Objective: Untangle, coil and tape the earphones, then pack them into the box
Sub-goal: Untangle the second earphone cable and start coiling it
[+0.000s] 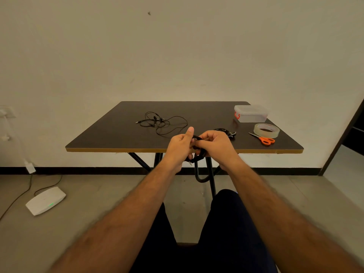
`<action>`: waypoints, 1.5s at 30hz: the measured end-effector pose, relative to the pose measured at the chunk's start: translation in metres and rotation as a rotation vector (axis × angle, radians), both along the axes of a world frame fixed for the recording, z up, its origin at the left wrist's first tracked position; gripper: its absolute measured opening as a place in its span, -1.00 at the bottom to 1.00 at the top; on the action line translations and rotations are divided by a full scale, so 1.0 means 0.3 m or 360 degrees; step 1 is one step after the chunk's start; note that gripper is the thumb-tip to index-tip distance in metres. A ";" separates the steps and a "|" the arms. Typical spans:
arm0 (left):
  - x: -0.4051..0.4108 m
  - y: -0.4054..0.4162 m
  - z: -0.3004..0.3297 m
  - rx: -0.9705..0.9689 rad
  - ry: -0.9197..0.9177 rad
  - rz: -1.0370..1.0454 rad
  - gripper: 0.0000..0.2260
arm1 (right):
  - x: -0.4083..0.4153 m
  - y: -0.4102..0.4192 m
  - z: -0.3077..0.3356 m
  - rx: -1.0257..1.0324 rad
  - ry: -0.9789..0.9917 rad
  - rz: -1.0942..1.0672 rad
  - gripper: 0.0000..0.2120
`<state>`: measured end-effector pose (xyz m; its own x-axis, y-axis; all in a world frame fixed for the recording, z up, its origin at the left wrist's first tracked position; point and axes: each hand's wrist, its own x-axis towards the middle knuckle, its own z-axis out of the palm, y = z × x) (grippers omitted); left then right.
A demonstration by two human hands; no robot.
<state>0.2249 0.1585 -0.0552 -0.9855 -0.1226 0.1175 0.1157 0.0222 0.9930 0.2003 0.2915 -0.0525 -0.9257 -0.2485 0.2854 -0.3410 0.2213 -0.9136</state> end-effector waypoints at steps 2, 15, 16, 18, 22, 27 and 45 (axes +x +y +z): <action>-0.045 -0.008 -0.005 -0.0077 -0.0042 0.0050 -0.61 | -0.055 -0.009 -0.007 0.0142 0.0043 -0.0091 -0.92; -0.388 -0.062 -0.044 -0.0167 -0.0402 0.0216 -0.63 | -0.365 -0.052 -0.054 0.0309 -0.0191 -0.0075 -0.90; -0.409 -0.068 -0.052 -0.0190 -0.0426 0.0213 -0.63 | -0.384 -0.052 -0.056 0.0345 -0.0223 -0.0076 -0.87; -0.454 -0.074 -0.065 -0.0280 -0.0457 0.0239 -0.62 | -0.432 -0.058 -0.064 0.0463 -0.0251 -0.0112 -0.86; -0.518 -0.083 -0.083 -0.0276 -0.0486 0.0296 -0.62 | -0.502 -0.081 -0.080 0.0795 -0.0165 -0.0216 -0.86; -0.573 -0.124 -0.099 -0.0276 -0.0459 0.0276 -0.63 | -0.548 -0.092 -0.093 0.0987 -0.0111 -0.0327 -0.84; -0.606 -0.181 -0.112 -0.1306 -0.0386 0.0248 -0.86 | -0.588 -0.122 -0.073 0.1273 -0.0106 -0.0269 -0.80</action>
<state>0.0430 0.1043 -0.0887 -0.9738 -0.2266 0.0168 -0.1609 0.7401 0.6530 0.0239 0.2550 -0.0743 -0.9776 -0.2090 0.0243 -0.1952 0.8581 -0.4749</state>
